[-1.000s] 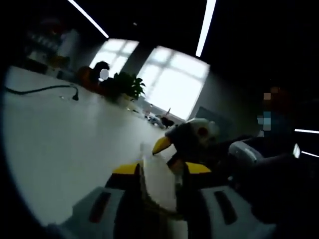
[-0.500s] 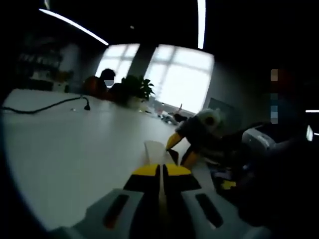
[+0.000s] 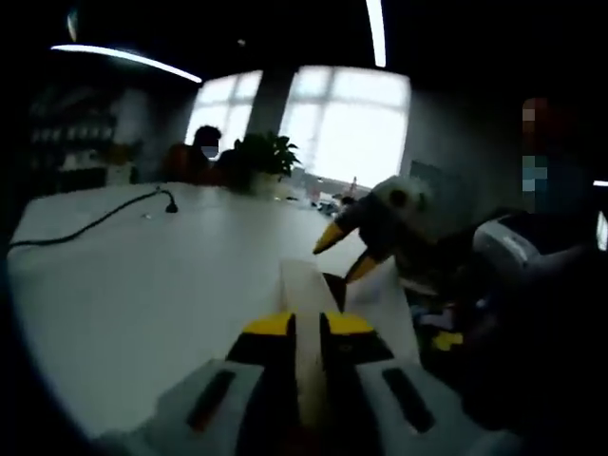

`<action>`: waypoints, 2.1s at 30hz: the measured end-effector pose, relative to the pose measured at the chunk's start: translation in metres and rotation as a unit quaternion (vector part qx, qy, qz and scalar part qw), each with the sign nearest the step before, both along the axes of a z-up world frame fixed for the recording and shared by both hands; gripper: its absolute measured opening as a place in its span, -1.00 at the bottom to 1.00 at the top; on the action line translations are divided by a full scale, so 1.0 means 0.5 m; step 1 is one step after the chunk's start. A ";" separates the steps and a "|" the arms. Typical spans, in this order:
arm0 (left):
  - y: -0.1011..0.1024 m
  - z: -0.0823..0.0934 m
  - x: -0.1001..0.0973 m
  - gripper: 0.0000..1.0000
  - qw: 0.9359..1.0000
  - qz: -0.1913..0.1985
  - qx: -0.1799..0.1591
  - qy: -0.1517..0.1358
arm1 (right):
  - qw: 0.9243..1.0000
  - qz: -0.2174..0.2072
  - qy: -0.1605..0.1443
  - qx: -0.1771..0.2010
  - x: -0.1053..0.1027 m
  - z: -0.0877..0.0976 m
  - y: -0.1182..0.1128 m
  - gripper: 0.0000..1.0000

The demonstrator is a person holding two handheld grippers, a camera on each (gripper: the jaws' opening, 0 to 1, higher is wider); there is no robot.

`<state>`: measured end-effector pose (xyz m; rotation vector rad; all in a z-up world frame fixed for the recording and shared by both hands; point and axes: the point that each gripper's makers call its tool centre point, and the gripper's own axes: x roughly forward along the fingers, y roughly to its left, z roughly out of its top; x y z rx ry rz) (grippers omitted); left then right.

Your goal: Arrange the utensils inside the cutlery case until each visible utensil rests in its matching compartment.

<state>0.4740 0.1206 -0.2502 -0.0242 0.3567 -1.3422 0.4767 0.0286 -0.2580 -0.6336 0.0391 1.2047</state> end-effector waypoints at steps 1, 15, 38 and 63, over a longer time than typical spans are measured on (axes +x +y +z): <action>0.000 -0.004 0.000 -0.76 1.000 0.003 0.012 0.005 | 1.000 -0.015 0.016 0.010 0.006 0.003 -0.008 -0.44; -0.041 -0.013 -0.024 -0.39 0.993 -0.015 0.120 0.016 | 0.976 -0.141 0.141 0.084 0.076 -0.007 -0.140 -0.45; -0.062 -0.092 -0.024 0.29 0.934 -0.031 0.354 -0.021 | 0.878 -0.165 0.394 0.216 0.082 -0.069 -0.180 -0.50; -0.061 -0.145 -0.001 0.17 0.911 -0.021 0.411 0.009 | 0.744 -0.141 0.587 0.285 0.042 -0.095 -0.123 -0.89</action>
